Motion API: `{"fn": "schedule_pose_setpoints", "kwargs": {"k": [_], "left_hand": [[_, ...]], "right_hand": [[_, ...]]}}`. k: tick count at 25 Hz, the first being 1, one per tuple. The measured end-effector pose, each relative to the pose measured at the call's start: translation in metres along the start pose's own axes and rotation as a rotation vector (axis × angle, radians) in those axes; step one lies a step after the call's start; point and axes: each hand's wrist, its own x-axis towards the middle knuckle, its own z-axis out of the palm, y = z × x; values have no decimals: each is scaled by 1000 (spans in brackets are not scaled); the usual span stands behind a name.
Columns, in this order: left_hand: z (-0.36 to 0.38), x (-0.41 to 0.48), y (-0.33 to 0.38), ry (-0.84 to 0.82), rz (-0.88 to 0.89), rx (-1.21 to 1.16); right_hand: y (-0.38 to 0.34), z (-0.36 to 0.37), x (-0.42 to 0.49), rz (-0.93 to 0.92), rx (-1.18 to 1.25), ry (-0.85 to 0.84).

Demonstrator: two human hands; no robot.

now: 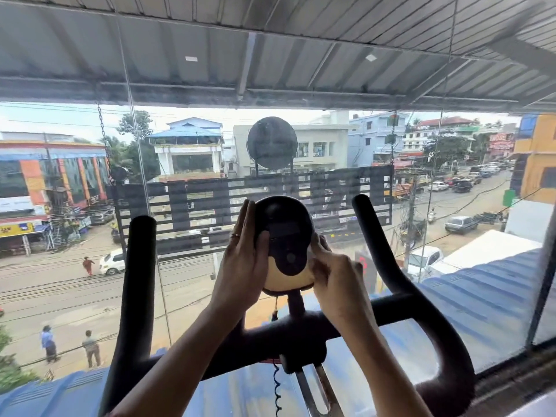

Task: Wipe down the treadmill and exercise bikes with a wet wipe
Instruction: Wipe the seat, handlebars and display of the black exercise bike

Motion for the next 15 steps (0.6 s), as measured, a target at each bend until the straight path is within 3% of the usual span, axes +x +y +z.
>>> {"fn": "schedule_pose_setpoints", "kwargs": {"k": [3,5,9,15], "left_hand": [[0,-1,-2,36,56,121],[1,1,1,48,207,250],[14,-3,21,-38,363,398],[21,-13,15,-74,422,512]], "right_hand": [[15,-25,10,38,3,77],[24,-32,36,64,-14,126],[29,-10,63,1,80,-269],[63,-37,2,-18,-200,-218]]}}
